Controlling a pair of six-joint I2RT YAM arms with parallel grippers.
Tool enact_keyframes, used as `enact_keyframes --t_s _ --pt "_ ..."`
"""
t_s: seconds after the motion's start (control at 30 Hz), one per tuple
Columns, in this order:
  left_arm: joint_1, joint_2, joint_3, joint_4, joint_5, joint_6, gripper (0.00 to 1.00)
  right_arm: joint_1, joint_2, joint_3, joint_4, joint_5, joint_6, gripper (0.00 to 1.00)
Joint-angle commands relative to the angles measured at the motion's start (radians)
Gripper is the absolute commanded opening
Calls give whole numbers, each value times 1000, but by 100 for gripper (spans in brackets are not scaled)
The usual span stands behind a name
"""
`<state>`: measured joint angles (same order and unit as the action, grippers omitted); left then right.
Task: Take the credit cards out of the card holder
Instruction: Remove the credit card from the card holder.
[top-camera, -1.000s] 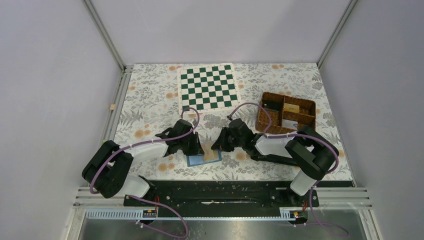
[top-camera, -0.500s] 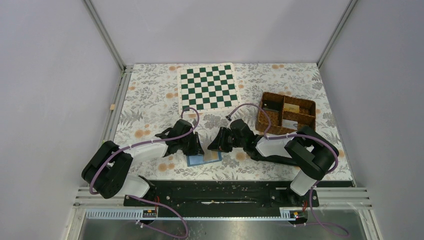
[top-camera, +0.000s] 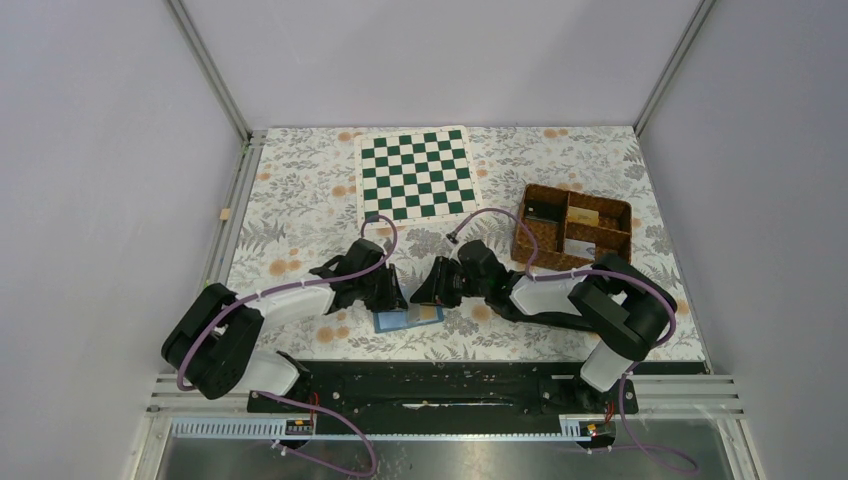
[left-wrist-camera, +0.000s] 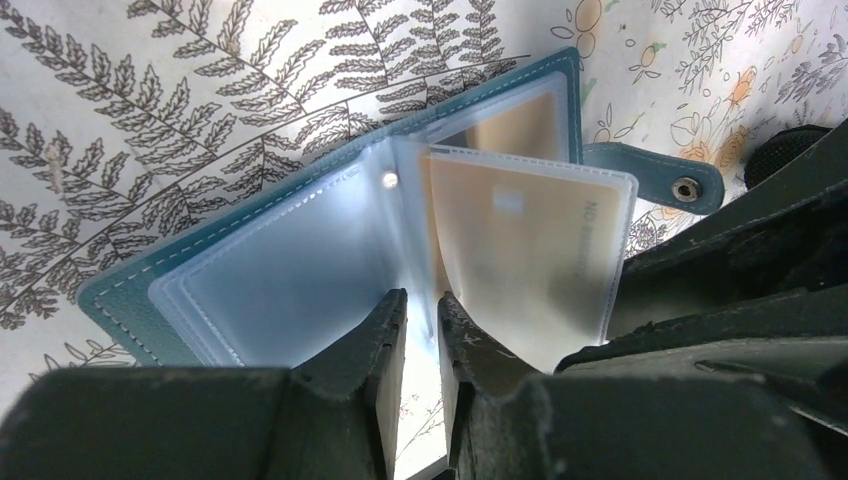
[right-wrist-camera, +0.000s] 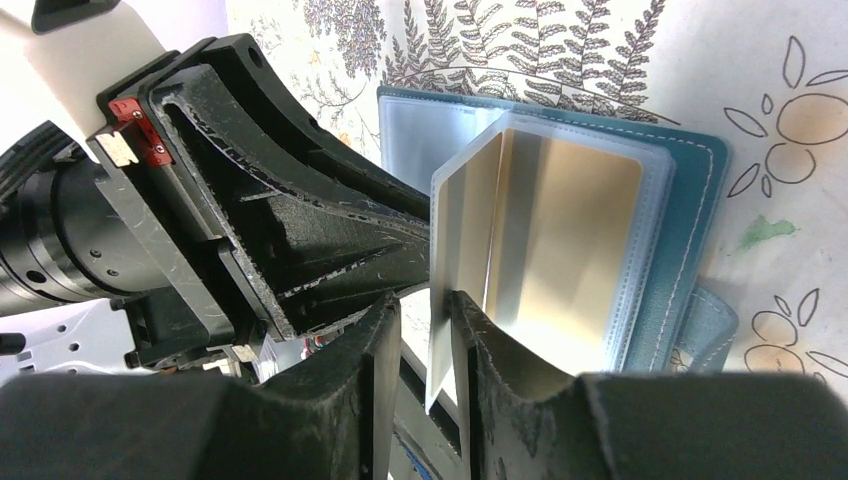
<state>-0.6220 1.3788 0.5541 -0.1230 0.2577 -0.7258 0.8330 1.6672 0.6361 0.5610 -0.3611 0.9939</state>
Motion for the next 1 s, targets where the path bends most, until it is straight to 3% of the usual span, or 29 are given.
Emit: enact_keyframes --t_s 0.0,0.57,0.97 --pt "3 -42 4 -19 -29 -4 20 19 -4 20 31 -17 1 33" --pt "92 -159 17 -72 -27 -51 31 72 -19 120 -114 32 -68 36" --pt "130 -238 8 -132 -80 -44 33 100 32 165 -158 71 -79 36"
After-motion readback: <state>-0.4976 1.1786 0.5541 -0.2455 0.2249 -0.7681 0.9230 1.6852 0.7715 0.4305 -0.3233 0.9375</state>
